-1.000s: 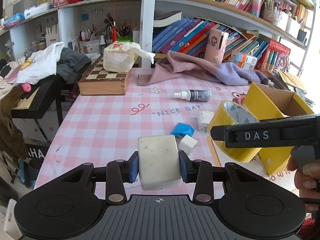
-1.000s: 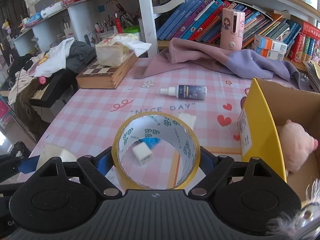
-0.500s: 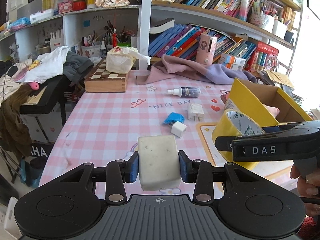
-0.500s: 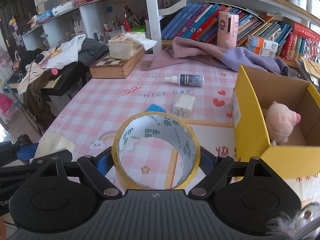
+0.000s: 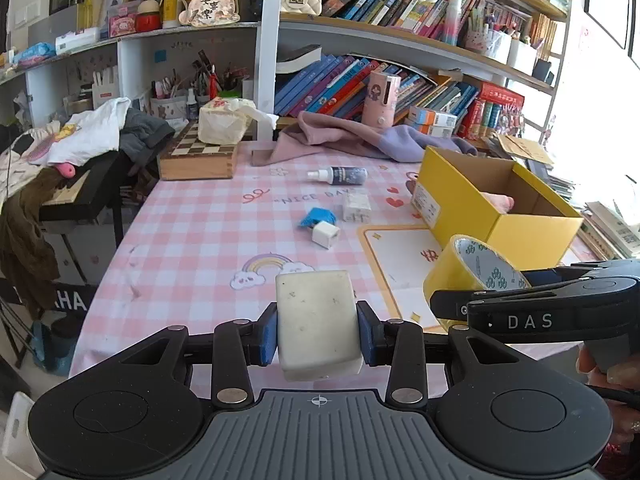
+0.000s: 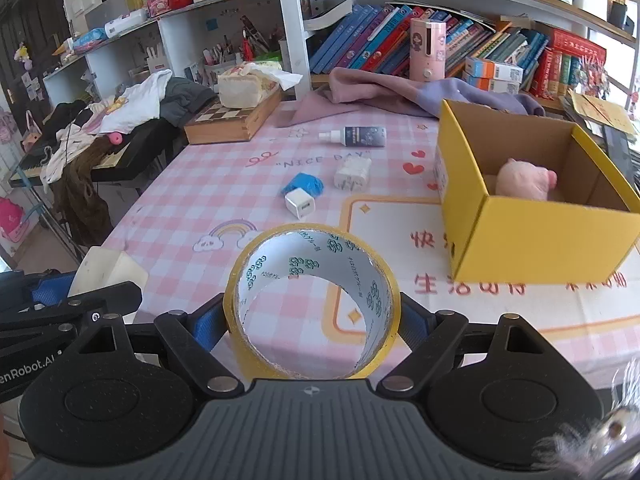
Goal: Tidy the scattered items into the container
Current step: 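Carry the soap bar with the left tool while the right tool brings the tape roll over the box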
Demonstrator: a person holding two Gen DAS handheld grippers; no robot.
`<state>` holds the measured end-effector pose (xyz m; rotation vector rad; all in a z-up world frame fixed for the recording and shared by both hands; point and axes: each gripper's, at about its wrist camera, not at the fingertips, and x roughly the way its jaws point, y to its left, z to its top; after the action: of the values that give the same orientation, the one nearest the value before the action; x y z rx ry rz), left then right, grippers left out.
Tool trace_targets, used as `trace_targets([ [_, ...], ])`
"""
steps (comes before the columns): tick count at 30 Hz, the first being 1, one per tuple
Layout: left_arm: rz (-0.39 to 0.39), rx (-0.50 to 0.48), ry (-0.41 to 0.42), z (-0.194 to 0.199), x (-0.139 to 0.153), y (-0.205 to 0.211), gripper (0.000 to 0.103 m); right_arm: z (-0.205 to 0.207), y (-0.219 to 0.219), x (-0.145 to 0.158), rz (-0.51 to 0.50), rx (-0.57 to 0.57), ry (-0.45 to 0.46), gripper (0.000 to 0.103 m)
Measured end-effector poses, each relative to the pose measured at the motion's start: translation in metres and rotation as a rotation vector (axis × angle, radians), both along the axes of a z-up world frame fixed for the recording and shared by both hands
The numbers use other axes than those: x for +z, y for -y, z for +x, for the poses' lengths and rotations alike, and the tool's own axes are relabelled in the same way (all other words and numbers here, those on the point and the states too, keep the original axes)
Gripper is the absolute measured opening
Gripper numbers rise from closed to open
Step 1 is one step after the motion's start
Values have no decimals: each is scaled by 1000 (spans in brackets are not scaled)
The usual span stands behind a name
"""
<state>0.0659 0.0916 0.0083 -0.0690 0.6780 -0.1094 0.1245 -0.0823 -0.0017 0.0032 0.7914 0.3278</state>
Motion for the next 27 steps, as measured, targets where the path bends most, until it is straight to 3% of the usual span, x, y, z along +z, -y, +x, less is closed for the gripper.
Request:
trace_targets([
  [10,-41,-52,-5,-18,0,19,37,-35,21,0,-29,-21,-14,85],
  [27,-49,-235,-28,-28,-5,77,37,-80,83,-6,-38,-199,-51,85],
])
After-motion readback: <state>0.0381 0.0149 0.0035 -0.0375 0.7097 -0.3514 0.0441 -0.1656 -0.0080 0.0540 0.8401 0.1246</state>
